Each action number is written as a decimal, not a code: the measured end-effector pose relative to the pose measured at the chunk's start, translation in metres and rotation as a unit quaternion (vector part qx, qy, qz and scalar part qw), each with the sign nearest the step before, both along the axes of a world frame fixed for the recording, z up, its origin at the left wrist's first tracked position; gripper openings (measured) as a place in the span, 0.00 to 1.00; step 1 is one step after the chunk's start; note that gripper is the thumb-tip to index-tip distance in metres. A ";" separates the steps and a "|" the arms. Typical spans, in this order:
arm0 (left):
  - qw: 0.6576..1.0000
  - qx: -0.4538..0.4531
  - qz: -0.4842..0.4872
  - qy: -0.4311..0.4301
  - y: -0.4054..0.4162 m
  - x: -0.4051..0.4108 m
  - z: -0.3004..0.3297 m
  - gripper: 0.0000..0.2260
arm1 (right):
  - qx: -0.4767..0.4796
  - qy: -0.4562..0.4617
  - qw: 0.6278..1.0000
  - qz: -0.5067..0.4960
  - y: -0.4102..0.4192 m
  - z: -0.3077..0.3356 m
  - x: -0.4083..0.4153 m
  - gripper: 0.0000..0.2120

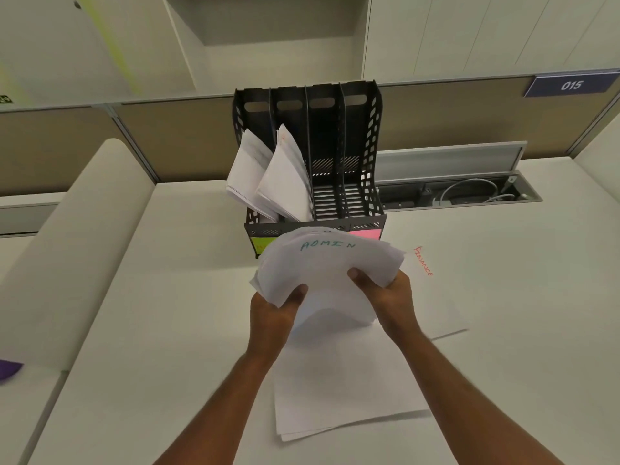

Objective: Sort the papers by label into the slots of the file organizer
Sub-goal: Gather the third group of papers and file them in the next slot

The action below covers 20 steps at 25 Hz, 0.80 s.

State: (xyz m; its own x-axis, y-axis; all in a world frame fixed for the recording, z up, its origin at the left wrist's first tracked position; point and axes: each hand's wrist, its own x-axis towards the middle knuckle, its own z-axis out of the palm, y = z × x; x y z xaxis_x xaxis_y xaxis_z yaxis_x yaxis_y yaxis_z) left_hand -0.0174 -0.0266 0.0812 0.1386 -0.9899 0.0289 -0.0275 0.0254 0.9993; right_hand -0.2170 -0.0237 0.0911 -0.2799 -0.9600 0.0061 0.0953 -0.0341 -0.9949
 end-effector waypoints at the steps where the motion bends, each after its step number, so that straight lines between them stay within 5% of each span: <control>1: 1.000 -0.003 -0.001 0.010 0.002 0.000 -0.001 0.25 | -0.016 0.009 1.000 -0.001 0.001 0.001 0.001 0.20; 5: 0.998 0.000 -0.004 0.067 0.006 0.004 -0.011 0.29 | -0.095 0.060 0.993 0.033 0.013 -0.012 0.001 0.20; 8: 0.999 0.045 -0.009 0.028 0.007 0.005 -0.022 0.23 | -0.050 0.115 0.991 0.054 0.019 -0.020 -0.007 0.20; 11: 0.997 0.074 0.009 0.011 -0.005 0.011 -0.017 0.16 | -0.133 0.323 0.934 0.081 0.021 -0.014 -0.023 0.14; 14: 1.000 0.021 -0.001 0.000 -0.037 0.011 0.014 0.15 | -0.206 0.418 0.878 0.106 0.013 0.002 -0.032 0.12; 20: 0.999 -0.023 -0.043 -0.021 -0.088 -0.019 0.059 0.12 | -0.179 0.427 0.886 0.034 0.007 0.029 -0.026 0.05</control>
